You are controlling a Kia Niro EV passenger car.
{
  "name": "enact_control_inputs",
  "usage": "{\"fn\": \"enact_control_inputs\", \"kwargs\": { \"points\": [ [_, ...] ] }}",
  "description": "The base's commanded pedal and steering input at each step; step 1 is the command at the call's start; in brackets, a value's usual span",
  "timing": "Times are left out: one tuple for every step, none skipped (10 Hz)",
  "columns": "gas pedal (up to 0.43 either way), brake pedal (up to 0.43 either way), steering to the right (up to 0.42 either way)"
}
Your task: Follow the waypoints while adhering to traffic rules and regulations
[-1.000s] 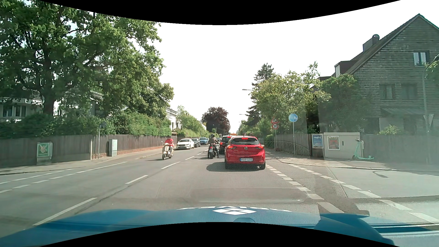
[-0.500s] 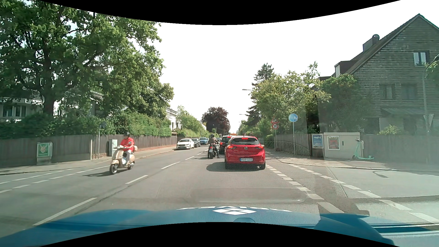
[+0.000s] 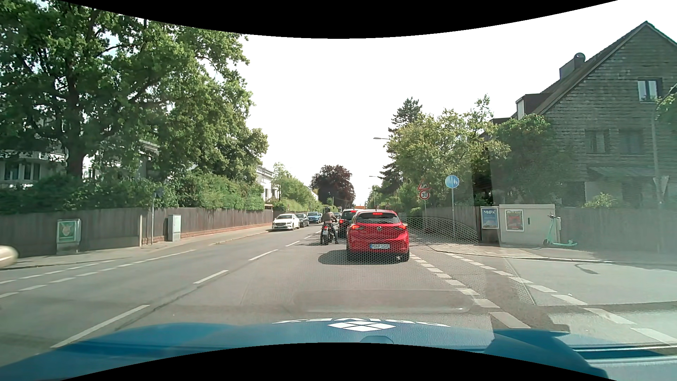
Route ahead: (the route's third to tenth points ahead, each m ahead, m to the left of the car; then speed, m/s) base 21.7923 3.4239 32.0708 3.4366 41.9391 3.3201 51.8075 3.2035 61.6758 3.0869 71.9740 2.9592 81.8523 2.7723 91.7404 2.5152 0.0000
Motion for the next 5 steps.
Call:
{"fn": "enact_control_inputs", "kwargs": {
  "points": [
    [0.000,0.415,-0.001],
    [0.000,0.421,0.000],
    [0.000,0.421,0.000],
    [0.000,0.427,0.000],
    [0.000,0.421,0.000]
  ]
}}
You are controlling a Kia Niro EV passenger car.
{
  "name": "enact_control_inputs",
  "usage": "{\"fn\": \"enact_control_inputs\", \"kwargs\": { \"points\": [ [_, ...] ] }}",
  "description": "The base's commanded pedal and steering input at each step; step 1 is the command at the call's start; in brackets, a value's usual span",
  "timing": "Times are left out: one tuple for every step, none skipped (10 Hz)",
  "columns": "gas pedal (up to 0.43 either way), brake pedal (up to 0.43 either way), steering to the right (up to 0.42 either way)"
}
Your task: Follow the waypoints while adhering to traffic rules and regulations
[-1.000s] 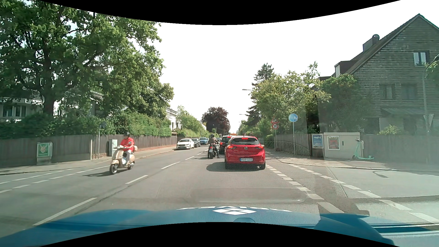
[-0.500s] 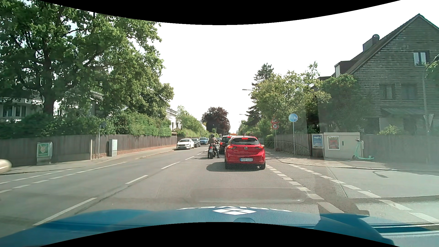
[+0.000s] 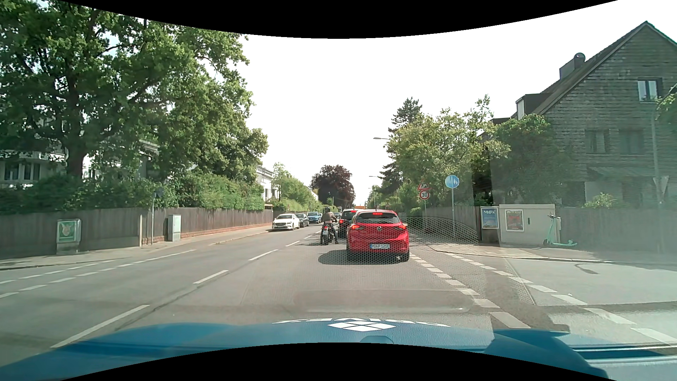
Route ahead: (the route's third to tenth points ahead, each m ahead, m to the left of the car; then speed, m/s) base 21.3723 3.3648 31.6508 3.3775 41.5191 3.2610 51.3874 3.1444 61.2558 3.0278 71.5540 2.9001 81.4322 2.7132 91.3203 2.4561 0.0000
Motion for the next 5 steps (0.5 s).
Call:
{"fn": "enact_control_inputs", "kwargs": {
  "points": [
    [0.000,0.421,0.000],
    [0.000,0.421,-0.001],
    [0.000,0.427,-0.001],
    [0.000,0.427,0.000],
    [0.000,0.427,-0.001]
  ]
}}
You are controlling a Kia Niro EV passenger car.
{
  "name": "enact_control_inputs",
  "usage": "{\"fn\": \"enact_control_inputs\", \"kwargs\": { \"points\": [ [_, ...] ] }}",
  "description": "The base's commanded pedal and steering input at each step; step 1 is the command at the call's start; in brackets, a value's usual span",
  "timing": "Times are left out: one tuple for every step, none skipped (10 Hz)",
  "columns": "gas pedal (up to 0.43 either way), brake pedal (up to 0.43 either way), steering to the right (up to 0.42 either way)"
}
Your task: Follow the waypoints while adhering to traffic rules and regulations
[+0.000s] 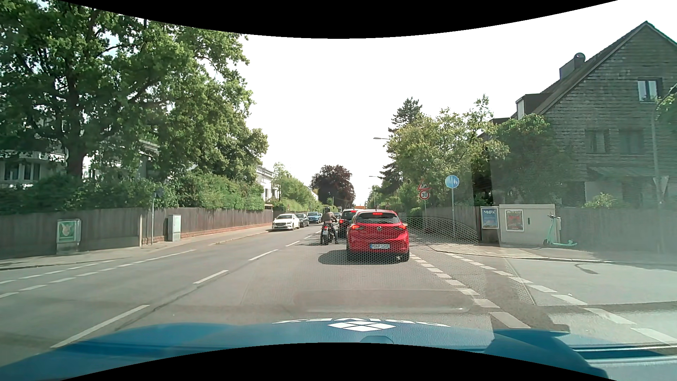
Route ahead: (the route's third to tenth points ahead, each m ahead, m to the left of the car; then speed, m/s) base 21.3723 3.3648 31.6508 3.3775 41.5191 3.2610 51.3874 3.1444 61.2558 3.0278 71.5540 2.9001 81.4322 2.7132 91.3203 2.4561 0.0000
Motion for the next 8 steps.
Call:
{"fn": "enact_control_inputs", "kwargs": {
  "points": [
    [0.000,0.427,0.000],
    [0.000,0.433,-0.001],
    [0.000,0.433,0.000],
    [0.000,0.433,-0.001],
    [0.000,0.433,0.000],
    [0.000,0.433,0.000],
    [0.000,0.433,0.000],
    [0.000,0.433,0.000]
  ]
}}
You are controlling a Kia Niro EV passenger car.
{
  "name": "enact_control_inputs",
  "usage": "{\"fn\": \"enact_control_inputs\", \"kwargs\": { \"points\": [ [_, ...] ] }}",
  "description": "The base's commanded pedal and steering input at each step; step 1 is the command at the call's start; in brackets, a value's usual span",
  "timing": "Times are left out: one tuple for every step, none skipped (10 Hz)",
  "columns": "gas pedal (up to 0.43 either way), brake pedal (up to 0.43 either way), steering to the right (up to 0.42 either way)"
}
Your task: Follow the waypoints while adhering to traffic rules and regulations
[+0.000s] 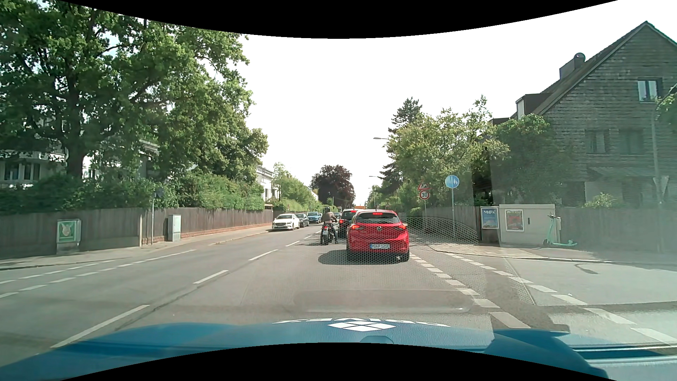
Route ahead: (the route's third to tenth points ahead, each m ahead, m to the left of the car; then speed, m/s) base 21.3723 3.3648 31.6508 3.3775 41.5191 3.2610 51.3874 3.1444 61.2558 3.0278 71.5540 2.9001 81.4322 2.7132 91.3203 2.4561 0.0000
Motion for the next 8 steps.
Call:
{"fn": "enact_control_inputs", "kwargs": {
  "points": [
    [0.000,0.433,0.000],
    [0.000,0.433,0.000],
    [0.000,0.433,0.000],
    [0.000,0.433,-0.001],
    [0.000,0.433,-0.001],
    [0.000,0.433,-0.001],
    [0.000,0.433,0.000],
    [0.000,0.433,0.000]
  ]
}}
